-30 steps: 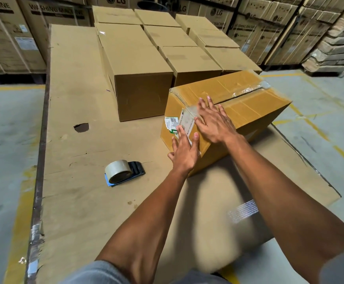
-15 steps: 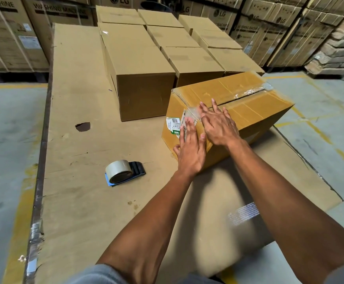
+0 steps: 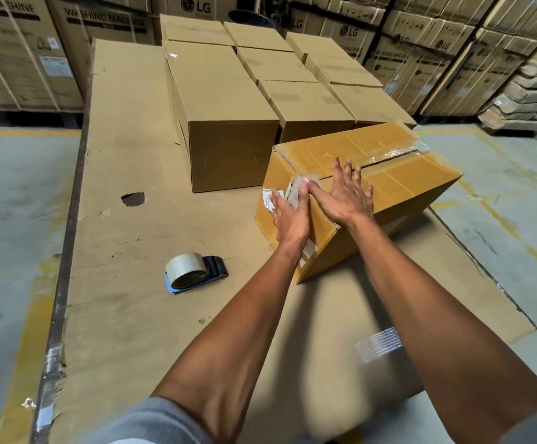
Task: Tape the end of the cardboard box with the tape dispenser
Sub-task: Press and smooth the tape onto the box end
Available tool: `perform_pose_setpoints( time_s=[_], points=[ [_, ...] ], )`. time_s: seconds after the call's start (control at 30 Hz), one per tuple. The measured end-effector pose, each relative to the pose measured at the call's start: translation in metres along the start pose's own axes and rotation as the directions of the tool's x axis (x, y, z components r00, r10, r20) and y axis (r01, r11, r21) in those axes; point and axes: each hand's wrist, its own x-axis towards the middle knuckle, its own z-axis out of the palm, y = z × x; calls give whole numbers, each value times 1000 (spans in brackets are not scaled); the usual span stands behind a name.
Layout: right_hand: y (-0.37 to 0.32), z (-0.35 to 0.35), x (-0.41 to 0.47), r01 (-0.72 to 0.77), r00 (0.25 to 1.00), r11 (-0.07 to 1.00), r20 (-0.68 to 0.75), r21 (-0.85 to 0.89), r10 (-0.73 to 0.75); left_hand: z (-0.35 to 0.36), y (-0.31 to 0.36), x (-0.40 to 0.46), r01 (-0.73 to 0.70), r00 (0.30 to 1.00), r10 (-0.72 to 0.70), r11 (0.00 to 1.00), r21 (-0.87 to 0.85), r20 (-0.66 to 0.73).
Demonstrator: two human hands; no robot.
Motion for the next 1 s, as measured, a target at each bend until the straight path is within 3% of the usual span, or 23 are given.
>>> perform_pose_setpoints(
  time_s=[0.17, 0.47, 0.73, 1.0],
  points=[
    [2, 3, 8, -2, 1000, 1000, 11, -18, 2, 11, -18, 9, -2, 999, 6, 993, -118, 35],
    [0, 8, 12, -5, 1000, 1000, 4, -19, 5, 13, -45, 17, -57, 998, 58, 987, -150, 5],
    [-15, 1, 10, -178, 984, 982, -8, 60, 179, 9, 2, 23, 140, 988, -154, 919, -369, -8],
    [-17, 8, 21, -186, 982, 982, 5, 38, 186, 11, -8, 24, 117, 983, -164, 905, -409, -82]
  ],
)
